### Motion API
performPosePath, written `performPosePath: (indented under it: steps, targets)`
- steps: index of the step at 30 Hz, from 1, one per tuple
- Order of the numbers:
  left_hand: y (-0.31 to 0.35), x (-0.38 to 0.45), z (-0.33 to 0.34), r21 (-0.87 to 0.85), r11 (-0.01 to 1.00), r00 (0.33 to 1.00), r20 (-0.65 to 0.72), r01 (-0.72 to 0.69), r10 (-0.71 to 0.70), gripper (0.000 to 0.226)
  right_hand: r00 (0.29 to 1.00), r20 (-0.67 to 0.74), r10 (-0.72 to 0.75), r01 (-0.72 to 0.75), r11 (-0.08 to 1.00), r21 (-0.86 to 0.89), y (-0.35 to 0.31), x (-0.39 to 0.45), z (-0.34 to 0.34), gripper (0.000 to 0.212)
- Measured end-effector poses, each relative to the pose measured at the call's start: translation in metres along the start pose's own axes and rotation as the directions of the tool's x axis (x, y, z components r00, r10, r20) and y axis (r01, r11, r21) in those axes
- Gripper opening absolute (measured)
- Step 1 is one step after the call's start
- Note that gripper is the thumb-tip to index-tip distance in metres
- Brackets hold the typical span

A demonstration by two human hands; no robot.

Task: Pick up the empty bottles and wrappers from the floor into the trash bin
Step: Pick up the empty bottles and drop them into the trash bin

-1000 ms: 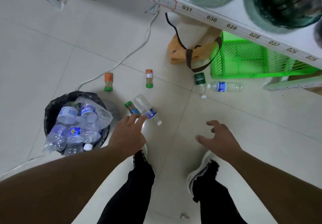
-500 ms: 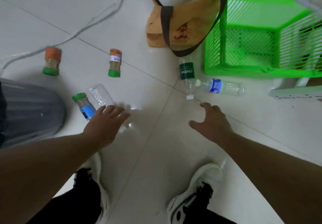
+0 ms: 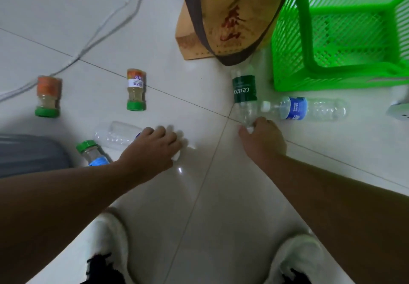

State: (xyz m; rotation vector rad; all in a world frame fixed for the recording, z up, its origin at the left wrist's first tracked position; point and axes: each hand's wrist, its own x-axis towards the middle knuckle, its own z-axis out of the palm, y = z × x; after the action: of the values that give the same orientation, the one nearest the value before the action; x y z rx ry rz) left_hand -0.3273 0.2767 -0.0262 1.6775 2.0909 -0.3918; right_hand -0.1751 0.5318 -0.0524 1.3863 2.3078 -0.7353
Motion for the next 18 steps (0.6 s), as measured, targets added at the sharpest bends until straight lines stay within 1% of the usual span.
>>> performPosePath:
  steps: [3,6,9,12,15,18]
  targets:
    - [0.015,-0.005,-0.024,-0.065,0.998,0.998,-0.057,-0.001,-0.003,0.043,0.999,0.028,0.024,-0.024,1.000,0.015,-0.007,-0.021,-0.018,0.045]
    - [0.032,-0.024,-0.059,-0.093,0.996,0.998,-0.063,0.005,-0.011,0.039,1.000,0.025,0.020,-0.021,0.999,0.037,-0.007,-0.063,-0.056,0.044]
    - [0.045,-0.057,-0.100,-0.124,0.992,0.998,-0.054,0.013,-0.019,0.038,0.998,0.068,-0.003,0.002,1.000,0.009,-0.003,-0.111,-0.100,0.042]
    - [0.056,-0.095,-0.141,-0.124,0.992,0.999,-0.052,-0.009,0.003,0.035,0.994,0.108,-0.003,0.003,1.000,0.005,-0.001,-0.153,-0.147,0.042]
    - [0.060,-0.130,-0.181,-0.117,0.993,0.998,-0.069,-0.016,0.008,0.028,0.993,0.117,0.012,-0.015,1.000,0.024,-0.008,-0.193,-0.189,0.038]
    - [0.057,-0.161,-0.218,-0.123,0.992,0.998,-0.065,-0.010,0.002,0.026,0.991,0.128,0.029,-0.034,0.999,0.036,-0.019,-0.228,-0.224,0.033]
